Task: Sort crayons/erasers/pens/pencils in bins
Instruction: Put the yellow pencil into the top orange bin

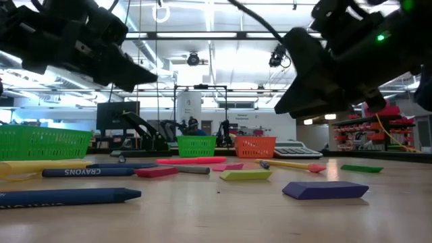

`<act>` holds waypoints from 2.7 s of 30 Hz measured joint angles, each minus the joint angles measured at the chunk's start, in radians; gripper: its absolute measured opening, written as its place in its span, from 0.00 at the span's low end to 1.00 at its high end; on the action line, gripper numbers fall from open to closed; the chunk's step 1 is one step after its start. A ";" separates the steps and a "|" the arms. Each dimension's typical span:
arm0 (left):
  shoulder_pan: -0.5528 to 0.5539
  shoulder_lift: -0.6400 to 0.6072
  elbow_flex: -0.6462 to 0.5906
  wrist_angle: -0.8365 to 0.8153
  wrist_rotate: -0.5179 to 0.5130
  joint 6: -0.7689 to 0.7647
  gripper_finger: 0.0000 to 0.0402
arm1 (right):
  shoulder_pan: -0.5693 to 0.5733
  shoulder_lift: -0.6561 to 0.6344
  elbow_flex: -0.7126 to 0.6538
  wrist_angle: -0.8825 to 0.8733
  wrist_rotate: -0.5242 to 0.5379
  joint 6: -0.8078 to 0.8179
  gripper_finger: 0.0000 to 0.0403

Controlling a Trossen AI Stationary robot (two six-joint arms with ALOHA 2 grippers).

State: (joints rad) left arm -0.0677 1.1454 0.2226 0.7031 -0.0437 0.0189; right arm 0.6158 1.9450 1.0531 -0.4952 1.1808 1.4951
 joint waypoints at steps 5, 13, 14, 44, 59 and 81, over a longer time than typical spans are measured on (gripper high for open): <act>0.001 0.000 0.000 -0.023 -0.001 0.019 0.06 | -0.028 0.000 0.000 -0.046 -0.126 -0.002 0.39; 0.009 0.000 0.000 -0.009 -0.001 0.019 0.04 | 0.021 -0.002 -0.018 -0.082 -0.078 0.085 0.39; 0.011 0.000 0.000 -0.011 -0.001 0.019 0.03 | 0.033 -0.002 -0.031 -0.083 -0.052 0.116 0.39; 0.013 0.000 0.000 -0.002 -0.034 -0.003 0.06 | 0.007 0.055 -0.109 0.111 -0.167 -0.002 0.39; 0.012 0.000 0.000 0.015 -0.097 0.002 0.06 | 0.017 0.136 -0.105 0.137 -0.140 0.021 0.36; 0.074 0.000 0.000 0.031 -0.140 0.045 0.06 | 0.028 0.047 -0.111 -0.016 -0.211 0.035 0.12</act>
State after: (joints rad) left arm 0.0064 1.1450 0.2222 0.7341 -0.1841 0.0643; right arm 0.6437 1.9921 0.9421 -0.5112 0.9695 1.5299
